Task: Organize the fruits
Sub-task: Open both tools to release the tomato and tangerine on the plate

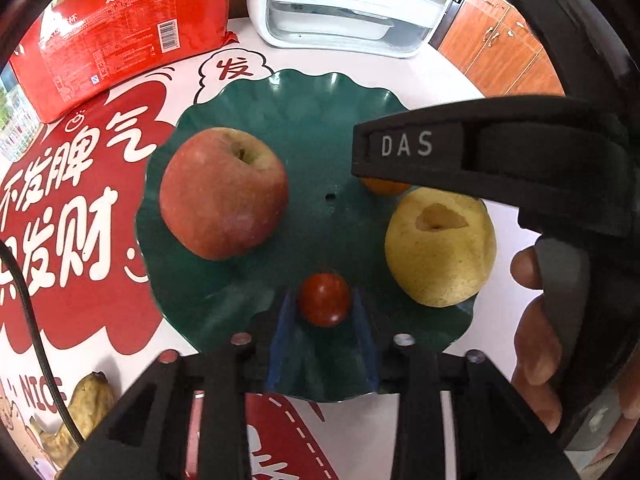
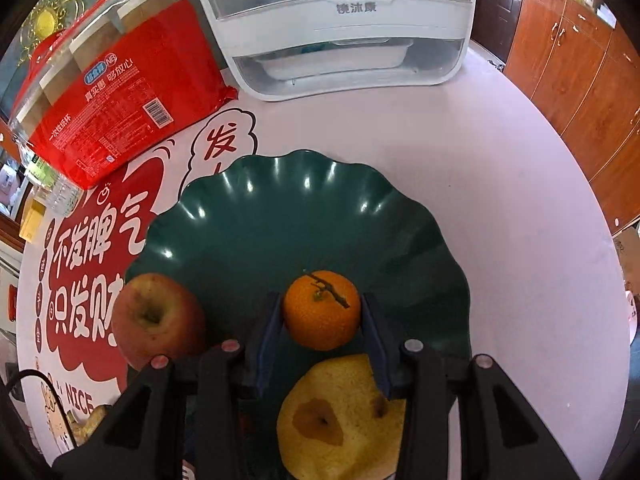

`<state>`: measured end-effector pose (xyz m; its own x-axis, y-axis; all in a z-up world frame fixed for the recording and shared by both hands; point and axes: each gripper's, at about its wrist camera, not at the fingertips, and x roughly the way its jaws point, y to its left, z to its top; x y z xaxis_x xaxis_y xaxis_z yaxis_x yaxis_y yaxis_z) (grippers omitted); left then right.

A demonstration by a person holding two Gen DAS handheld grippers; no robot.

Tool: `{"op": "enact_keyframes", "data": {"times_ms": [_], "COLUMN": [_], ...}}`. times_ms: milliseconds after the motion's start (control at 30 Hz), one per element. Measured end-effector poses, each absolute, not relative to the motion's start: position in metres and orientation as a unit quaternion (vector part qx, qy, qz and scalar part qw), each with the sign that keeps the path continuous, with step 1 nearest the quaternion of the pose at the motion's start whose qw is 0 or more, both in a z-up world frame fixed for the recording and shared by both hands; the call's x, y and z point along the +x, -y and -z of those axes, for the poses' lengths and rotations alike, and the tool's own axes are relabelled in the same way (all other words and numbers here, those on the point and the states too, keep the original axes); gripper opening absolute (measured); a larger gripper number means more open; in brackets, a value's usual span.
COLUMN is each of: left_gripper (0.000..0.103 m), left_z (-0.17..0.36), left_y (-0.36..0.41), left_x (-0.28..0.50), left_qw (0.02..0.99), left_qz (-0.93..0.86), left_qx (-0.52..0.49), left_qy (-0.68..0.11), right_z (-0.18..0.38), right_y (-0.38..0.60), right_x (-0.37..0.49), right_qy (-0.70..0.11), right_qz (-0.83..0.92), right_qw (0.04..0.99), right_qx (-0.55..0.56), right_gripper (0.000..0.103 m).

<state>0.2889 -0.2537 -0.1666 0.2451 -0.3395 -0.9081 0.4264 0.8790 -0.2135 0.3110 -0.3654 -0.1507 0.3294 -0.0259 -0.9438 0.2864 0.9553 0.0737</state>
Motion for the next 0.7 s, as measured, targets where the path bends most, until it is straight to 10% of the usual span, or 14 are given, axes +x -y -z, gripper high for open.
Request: {"op": "enact_keyframes", "data": {"times_ms": [67, 233, 700], "left_gripper": [0.060, 0.083, 0.084], "left_z": [0.165, 0.164, 0.144], "left_y": [0.253, 0.242, 0.229], "left_x": [0.290, 0.297, 0.291], "left_qw": [0.788, 0.789, 0.797], "left_qz": [0.242, 0.227, 0.219], "left_qx": [0.032, 0.006, 0.000], "left_qy": [-0.565, -0.571, -0.562], "right_z": [0.150, 0.147, 0.132], "right_y": [0.366, 0.370, 0.370], "right_x": [0.310, 0.309, 0.301], "right_qy": [-0.570, -0.564, -0.552], "right_qz": [0.094, 0.090, 0.079], "right_qw": [0.808, 0.812, 0.821], "right_qx": [0.117, 0.117, 0.123], "right_gripper": [0.042, 0.044, 0.045]}}
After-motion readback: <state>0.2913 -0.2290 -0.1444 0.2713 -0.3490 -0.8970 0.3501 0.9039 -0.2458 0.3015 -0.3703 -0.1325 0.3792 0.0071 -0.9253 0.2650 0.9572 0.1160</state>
